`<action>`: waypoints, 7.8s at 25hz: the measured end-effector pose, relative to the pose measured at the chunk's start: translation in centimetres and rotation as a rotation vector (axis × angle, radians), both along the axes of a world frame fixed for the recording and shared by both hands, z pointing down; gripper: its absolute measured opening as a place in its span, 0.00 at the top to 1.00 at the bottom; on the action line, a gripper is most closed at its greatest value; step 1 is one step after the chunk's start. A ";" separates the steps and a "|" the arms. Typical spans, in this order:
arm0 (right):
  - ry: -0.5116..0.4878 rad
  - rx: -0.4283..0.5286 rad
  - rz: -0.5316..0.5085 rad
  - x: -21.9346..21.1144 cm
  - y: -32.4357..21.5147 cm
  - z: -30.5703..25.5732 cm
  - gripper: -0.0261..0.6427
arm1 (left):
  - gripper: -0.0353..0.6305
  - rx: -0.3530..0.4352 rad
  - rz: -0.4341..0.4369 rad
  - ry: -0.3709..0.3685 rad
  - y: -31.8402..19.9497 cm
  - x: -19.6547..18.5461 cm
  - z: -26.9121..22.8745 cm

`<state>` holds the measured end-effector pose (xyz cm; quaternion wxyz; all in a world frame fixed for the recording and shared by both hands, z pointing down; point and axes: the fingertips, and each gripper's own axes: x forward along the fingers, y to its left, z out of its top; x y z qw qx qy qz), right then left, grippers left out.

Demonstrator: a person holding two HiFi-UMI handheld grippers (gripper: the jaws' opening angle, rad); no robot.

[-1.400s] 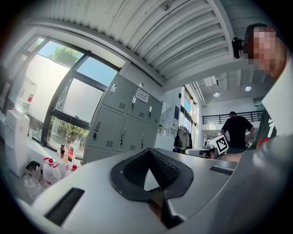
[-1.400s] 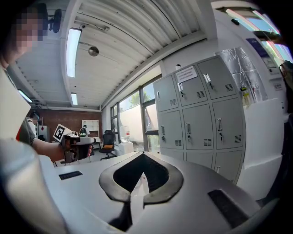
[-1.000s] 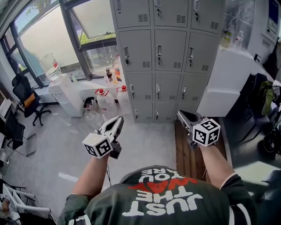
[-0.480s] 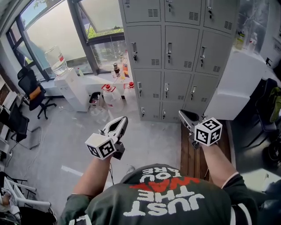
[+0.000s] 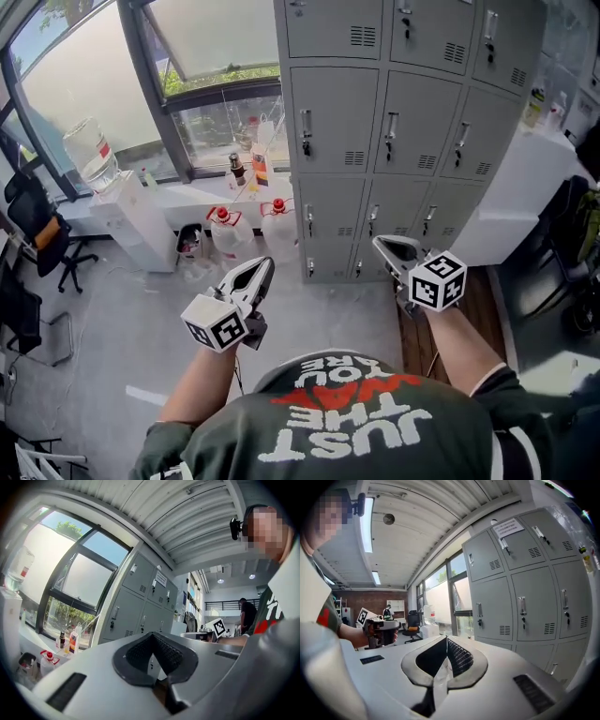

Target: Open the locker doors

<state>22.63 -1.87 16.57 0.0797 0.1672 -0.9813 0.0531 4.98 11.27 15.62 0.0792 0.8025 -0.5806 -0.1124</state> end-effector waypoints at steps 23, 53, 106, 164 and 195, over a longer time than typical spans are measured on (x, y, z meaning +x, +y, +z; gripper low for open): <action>0.005 0.036 -0.005 -18.5 -19.1 -2.0 0.91 | 0.95 -0.016 0.004 -0.055 -19.3 -15.3 -1.0; 0.101 0.139 0.243 -33.6 -34.0 -3.0 0.71 | 0.95 -0.045 0.039 -0.081 -24.9 -22.1 0.4; -0.003 0.137 0.392 -20.0 -23.0 -2.8 0.75 | 0.95 -0.034 0.334 -0.093 -24.4 -19.1 0.9; -0.029 -0.012 0.698 -2.4 -21.0 3.8 0.88 | 0.95 -0.053 0.392 -0.087 -26.5 -13.3 1.5; 0.065 0.016 0.344 -18.2 -18.8 4.8 0.88 | 0.95 -0.090 0.285 -0.067 -23.3 -16.1 3.3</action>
